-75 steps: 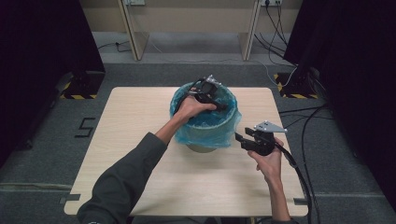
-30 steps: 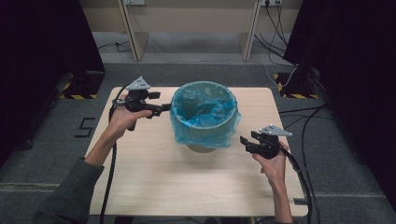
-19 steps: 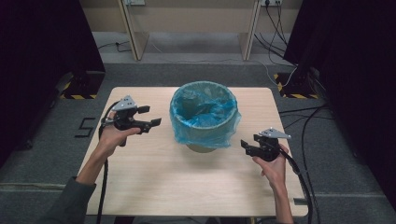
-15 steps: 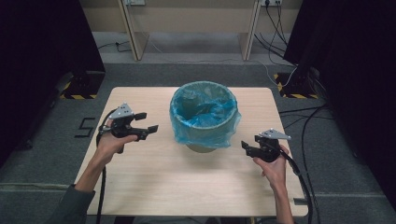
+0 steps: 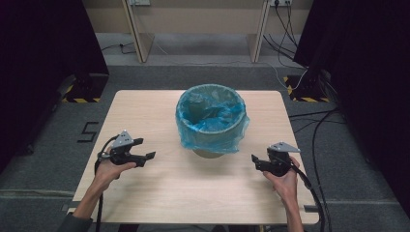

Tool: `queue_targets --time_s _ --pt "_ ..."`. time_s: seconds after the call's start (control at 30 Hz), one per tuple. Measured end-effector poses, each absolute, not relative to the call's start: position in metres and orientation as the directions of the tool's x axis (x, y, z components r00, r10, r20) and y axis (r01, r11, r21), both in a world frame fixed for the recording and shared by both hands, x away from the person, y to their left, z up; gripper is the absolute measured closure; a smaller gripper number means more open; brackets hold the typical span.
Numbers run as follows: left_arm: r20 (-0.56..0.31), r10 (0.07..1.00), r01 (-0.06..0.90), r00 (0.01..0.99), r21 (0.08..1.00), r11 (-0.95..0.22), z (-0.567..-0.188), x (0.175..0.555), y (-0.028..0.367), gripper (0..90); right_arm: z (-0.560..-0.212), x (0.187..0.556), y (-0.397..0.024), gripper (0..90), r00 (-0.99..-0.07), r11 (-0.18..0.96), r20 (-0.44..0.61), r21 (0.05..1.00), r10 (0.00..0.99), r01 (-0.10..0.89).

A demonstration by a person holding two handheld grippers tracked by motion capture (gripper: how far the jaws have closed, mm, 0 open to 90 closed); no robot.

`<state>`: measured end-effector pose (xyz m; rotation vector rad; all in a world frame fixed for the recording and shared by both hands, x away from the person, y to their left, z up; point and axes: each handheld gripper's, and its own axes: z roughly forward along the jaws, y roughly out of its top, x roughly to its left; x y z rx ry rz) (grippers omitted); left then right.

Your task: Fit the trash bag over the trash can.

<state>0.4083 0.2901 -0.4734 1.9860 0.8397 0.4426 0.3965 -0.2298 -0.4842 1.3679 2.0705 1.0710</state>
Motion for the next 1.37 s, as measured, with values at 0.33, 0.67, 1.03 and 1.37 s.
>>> queue_targets --time_s 0.33,0.67,1.03,1.37 --pt "-0.04 0.699 0.44 0.714 0.802 -0.403 -0.509 0.394 0.288 19.8 -0.502 0.384 -0.228 22.5 -0.432 0.26 0.025 0.767 0.901 0.587" --pt "-0.029 0.722 0.492 0.691 0.751 -0.44 -0.523 0.381 0.3 20.2 -0.516 0.37 -0.221 17.8 -0.465 0.331 -0.02 0.73 0.885 0.598" --pt "-0.024 0.704 0.482 0.71 0.746 -0.46 -0.524 0.377 0.305 16.4 -0.516 0.366 -0.22 15.1 -0.468 0.325 -0.002 0.722 0.884 0.611" --pt "-0.019 0.702 0.478 0.712 0.745 -0.465 -0.524 0.377 0.304 15.9 -0.516 0.366 -0.22 14.1 -0.473 0.328 -0.001 0.722 0.881 0.609"
